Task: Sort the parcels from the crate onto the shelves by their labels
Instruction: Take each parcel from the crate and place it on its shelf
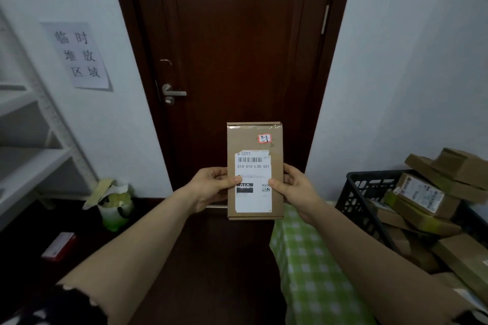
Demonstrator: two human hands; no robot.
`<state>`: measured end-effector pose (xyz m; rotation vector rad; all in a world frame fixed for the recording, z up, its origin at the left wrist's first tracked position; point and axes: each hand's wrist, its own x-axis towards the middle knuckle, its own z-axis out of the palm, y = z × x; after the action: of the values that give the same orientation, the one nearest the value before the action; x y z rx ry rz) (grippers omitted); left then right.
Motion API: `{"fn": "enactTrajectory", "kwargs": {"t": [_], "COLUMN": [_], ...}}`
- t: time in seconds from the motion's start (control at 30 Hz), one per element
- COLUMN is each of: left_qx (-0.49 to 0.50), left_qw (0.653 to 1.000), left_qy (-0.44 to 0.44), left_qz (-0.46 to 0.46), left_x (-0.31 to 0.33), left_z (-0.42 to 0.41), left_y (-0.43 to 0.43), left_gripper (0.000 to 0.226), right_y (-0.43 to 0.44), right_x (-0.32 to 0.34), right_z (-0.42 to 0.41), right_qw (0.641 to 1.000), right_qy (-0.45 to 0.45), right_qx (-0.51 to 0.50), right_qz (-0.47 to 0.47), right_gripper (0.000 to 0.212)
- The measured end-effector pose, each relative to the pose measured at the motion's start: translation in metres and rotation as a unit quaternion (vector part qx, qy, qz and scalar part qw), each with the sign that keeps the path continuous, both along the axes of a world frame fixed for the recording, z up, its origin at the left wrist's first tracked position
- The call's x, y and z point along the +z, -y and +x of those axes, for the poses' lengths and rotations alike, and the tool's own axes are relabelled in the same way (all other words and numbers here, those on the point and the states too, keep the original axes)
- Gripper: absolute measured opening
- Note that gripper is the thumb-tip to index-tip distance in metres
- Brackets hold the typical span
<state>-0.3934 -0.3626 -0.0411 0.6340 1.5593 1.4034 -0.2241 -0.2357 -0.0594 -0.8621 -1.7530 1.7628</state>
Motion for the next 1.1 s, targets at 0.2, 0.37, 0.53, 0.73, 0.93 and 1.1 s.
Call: {"fn": "enactTrajectory", "kwargs": {"t": [0.2,0.37,0.53,0.73,0.93,1.1], "left_qx": [0.105,0.220,0.326,0.439,0.523,0.563], "left_qw": [0.993,0.972,0.939,0.894,0.846,0.820], "left_qy": [-0.010,-0.017,-0.012,-0.003,-0.021,-0.013], "left_qz": [-0.043,-0.087,-0.112,-0.089,-0.102,-0.102], "left_x": [-0.019,-0.031,-0.040,-0.045,-0.062,-0.078], "left_z": [-0.003,0.011,0.024,0.035,0.025,0.011], "left_y": [0.071,0.172,0.294,0.431,0.563,0.665], "left_gripper": [0.043,0.041,0.040,0.033,0.051,0.055], "right_y": [0.039,0.091,0.193,0.330,0.472,0.582], "right_x": [-0.022,-0.050,-0.051,-0.048,-0.053,-0.057], "right_z": [-0.032,-0.072,-0.115,-0.162,-0.204,-0.236], "right_qw": [0.994,0.970,0.920,0.860,0.821,0.798], "right_qy": [0.027,0.073,0.097,0.097,0.114,0.112], "right_qx": [0.102,0.229,0.378,0.501,0.557,0.590], "right_qz": [-0.014,-0.016,-0.020,0.020,0.051,0.047], "right_gripper": [0.060,0.070,0.073,0.078,0.069,0.058]}}
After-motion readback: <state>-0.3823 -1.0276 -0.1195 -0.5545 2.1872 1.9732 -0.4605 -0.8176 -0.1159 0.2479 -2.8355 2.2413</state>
